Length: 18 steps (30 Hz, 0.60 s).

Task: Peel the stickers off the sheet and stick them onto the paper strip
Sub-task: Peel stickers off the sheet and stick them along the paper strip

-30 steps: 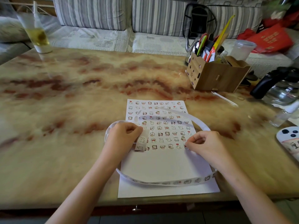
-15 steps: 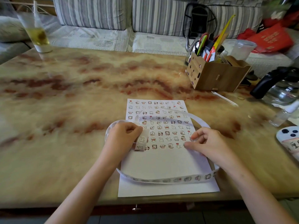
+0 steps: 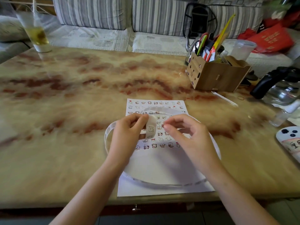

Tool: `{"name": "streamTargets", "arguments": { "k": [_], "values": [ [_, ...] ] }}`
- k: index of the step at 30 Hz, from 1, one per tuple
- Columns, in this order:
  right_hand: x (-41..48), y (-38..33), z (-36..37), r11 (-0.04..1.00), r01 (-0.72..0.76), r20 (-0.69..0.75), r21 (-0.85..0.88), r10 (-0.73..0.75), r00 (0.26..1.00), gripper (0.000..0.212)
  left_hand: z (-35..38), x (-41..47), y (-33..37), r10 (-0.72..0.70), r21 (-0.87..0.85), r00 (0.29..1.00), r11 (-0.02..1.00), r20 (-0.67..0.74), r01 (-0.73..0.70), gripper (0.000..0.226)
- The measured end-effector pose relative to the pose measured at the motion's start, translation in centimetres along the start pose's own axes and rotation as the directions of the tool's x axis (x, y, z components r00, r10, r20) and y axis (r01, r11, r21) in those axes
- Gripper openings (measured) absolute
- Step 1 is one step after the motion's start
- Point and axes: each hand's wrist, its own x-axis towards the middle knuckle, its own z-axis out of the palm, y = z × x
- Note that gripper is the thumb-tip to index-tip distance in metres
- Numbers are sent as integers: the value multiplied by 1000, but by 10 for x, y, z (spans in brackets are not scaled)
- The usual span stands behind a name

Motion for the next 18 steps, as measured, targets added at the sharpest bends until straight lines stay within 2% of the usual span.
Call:
{"name": "streamTargets", "arguments": {
  "k": [3,10,18],
  "values": [
    [0,-3,10,997,3,-11,74,-2,1000,8,8,-6,-1,-6,-83,1000,996,16,8,19],
    [-1,3,10,995,-25,-49,100,30,998,9,13,-10,-3,-62,-194,996,978,59,73,20],
    [2,7,6,997,12,-72,80,-6,997,9,12,-15,3,-53,-164,994,984,91,68,30]
  ]
}}
